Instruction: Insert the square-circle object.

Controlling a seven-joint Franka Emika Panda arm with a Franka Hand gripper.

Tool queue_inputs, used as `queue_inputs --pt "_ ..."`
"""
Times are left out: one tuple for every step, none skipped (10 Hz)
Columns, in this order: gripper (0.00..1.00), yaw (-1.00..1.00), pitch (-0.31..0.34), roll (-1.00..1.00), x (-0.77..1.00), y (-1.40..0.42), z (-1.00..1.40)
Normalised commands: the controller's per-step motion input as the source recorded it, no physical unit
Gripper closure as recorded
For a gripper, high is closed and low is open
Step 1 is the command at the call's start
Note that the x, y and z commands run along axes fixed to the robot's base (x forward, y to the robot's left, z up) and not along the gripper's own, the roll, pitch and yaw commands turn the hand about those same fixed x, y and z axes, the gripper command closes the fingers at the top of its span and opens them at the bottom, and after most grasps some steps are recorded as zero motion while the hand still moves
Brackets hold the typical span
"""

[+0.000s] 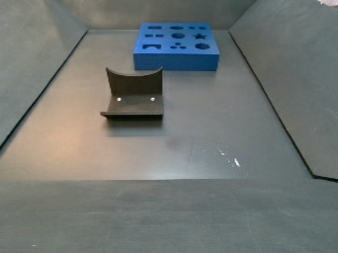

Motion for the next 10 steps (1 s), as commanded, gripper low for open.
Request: queue_inputs --pt "1.00 0.00 0.000 0.00 -0.03 0.00 0.00" --pt "1.00 0.23 0.000 -0.17 -0.51 -0.09 -0.48" --pt "1.00 0.32 0.093 -0.17 -0.48 -0.22 -0.61" --pt "1.00 0.00 0.000 -0.38 -0.52 0.74 -0.41" --pt "1.00 0.05 0.000 -0.22 -0.01 0.00 -0.42" --pt "1.00 0.09 0.046 -0.17 0.01 0.03 -0.37" --pt "1.00 0.11 0.000 -0.10 0.00 0.10 -0.37" --pt "1.00 0.00 0.000 0.01 -0.02 0.04 -0.02" --pt "1.00 0.02 0.007 0.04 0.00 0.00 -0.01" --pt "1.00 0.00 -0.013 -0.06 0.00 0.00 -0.12"
